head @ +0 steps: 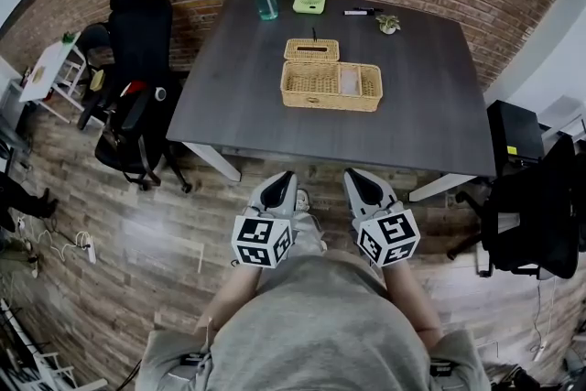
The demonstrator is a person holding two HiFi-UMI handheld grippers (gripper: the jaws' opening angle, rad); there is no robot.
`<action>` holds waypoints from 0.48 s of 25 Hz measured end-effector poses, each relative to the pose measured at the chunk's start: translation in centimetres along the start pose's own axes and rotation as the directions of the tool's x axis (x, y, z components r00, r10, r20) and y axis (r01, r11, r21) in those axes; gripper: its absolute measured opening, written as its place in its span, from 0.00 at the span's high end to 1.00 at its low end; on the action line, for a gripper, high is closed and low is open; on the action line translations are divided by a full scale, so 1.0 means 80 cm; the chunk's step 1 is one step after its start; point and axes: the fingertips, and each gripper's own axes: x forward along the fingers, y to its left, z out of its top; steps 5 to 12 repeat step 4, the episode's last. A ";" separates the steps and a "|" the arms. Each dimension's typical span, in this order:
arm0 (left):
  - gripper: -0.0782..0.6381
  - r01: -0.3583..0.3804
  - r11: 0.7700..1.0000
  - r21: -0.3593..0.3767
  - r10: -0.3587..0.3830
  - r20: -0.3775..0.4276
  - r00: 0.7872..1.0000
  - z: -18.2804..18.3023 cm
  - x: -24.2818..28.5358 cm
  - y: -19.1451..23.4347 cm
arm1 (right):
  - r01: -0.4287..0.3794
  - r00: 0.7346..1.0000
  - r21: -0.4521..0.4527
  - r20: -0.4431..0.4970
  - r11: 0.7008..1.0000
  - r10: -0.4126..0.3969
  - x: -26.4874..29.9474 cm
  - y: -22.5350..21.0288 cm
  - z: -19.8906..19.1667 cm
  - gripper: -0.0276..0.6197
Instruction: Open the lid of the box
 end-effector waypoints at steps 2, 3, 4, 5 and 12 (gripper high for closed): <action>0.86 0.000 1.000 -0.001 0.000 0.000 1.000 0.001 0.002 0.002 | 0.001 1.000 0.004 0.000 1.000 -0.001 0.002 -0.001 0.001 0.95; 0.86 0.000 1.000 -0.002 0.000 -0.001 1.000 0.002 0.003 0.003 | 0.001 1.000 0.006 -0.001 1.000 -0.001 0.003 -0.002 0.001 0.95; 0.86 0.000 1.000 -0.003 0.000 -0.001 1.000 0.002 0.003 0.004 | 0.002 1.000 0.008 -0.001 1.000 -0.001 0.004 -0.003 0.001 0.95; 0.86 0.000 1.000 -0.003 0.000 -0.001 1.000 0.002 0.003 0.004 | 0.002 1.000 0.008 -0.001 1.000 -0.001 0.004 -0.003 0.001 0.95; 0.86 0.000 1.000 -0.003 0.000 -0.001 1.000 0.002 0.003 0.004 | 0.002 1.000 0.008 -0.001 1.000 -0.001 0.004 -0.003 0.001 0.95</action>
